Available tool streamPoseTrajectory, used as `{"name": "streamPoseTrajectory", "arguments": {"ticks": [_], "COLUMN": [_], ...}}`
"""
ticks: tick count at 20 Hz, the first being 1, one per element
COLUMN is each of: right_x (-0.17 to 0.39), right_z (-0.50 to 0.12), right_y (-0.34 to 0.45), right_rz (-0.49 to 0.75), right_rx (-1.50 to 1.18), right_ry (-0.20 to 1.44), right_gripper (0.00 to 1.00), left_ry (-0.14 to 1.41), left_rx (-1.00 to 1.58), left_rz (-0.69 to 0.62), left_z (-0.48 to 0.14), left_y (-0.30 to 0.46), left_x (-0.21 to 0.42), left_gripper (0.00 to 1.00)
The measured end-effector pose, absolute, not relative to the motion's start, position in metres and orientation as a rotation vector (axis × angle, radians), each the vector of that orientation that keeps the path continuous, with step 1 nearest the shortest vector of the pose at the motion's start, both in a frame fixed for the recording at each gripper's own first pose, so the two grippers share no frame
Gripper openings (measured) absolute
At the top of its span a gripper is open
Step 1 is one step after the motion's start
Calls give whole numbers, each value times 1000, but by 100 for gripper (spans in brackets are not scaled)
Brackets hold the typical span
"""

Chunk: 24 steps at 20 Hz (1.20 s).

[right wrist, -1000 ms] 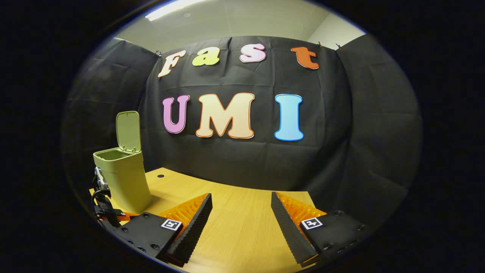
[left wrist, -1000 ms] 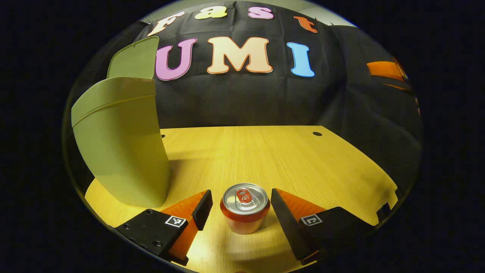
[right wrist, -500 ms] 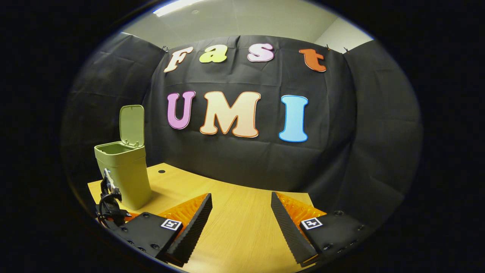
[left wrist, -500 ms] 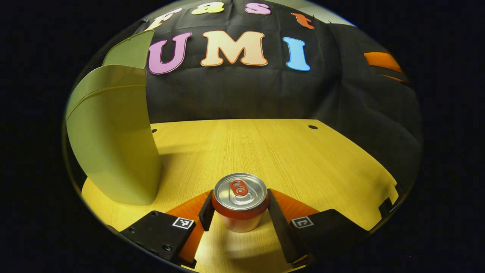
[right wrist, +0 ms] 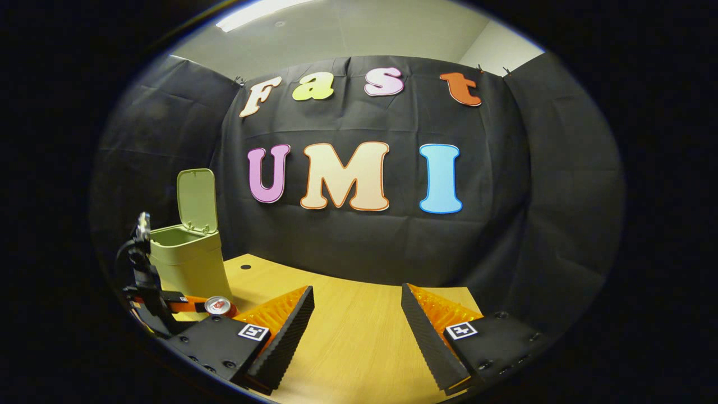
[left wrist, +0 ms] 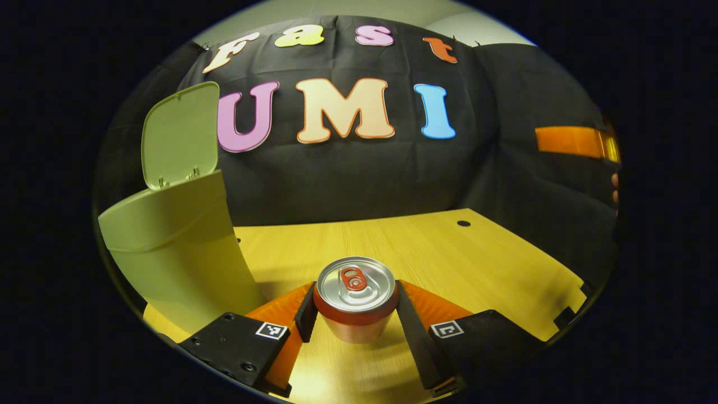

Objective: Press the lid of the desktop garbage bin to open it, pick up the crumpled paper on the desktop and throw it into the bin, then pick up the pop can on the desktop and drop it into the bin, and finally close the garbage bin lid.

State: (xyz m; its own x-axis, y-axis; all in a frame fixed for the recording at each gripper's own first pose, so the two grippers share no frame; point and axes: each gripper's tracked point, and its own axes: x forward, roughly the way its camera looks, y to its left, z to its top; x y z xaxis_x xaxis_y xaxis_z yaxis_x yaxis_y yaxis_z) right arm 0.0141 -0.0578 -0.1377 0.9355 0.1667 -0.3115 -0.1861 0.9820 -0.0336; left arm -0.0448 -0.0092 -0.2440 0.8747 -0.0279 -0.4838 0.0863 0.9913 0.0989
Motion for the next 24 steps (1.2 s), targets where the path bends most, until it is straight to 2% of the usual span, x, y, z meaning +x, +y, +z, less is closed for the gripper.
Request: {"name": "streamPoseTrajectory", "arguments": {"ticks": [10,18,24], "right_x": [20,25,31], "right_z": [-140,-147,-151], "right_y": [-39,-17,-1], "right_rz": [183,202,222], "right_rx": [-26,3,17], "right_ry": [305,314,324], "right_gripper": [98,98,99], "left_ry": [332,213,186], "left_rx": [157,164,179], "left_rz": [-83,44,160], "left_z": [-151,-84,-66], "left_y": [8,77,137], "left_x": [2,23,15], "left_gripper": [77,77,77]}}
